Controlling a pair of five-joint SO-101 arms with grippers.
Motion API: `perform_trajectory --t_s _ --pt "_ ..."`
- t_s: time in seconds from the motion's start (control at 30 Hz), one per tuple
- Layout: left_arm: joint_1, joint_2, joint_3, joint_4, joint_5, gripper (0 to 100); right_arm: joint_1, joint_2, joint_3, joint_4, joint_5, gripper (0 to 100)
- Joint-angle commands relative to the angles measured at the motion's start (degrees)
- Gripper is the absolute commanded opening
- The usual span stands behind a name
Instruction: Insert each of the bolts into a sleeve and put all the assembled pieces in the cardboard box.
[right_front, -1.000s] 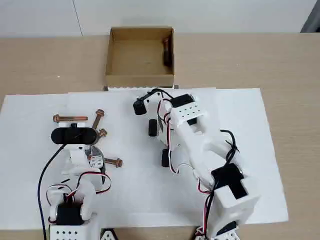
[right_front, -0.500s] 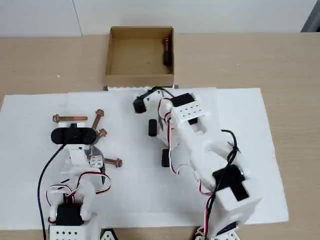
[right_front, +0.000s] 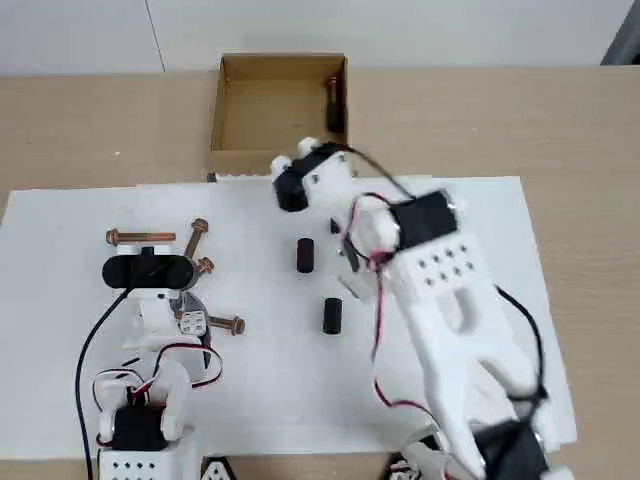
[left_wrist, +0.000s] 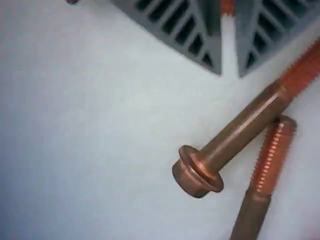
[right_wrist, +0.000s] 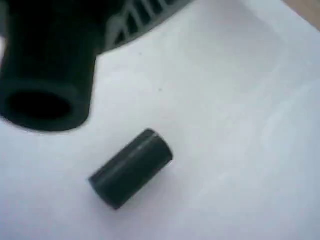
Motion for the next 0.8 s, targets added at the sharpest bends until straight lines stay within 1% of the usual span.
perform_trajectory --t_s 0.0,0.2,0.3,0.47,0.57,0.77 --pt "-0.4 -0.6 -0.4 -0.1 -0.1 1 3.5 -8.0 -0.9 1.2 -6.6 0.4" --pt "-0.5 -0.3 -2.6 0.3 0.0 1 10.0 -19.9 10.4 1.1 -12.2 0.4" --pt "-0.5 -0.2 -7.1 0.4 0.1 1 13.1 -26.5 17.1 0.9 -12.3 0.4" --pt "-0.5 1.9 -14.6 4.9 -0.2 1 17.5 -35.7 25.4 -0.9 -12.3 0.4" --pt "-0.5 8.7 -19.9 6.0 -0.2 1 19.9 -38.7 27.8 -2.4 -12.3 0.4" --pt "-0.4 30.0 -34.5 6.4 -0.2 1 20.4 -39.8 32.3 -4.5 -12.7 0.4"
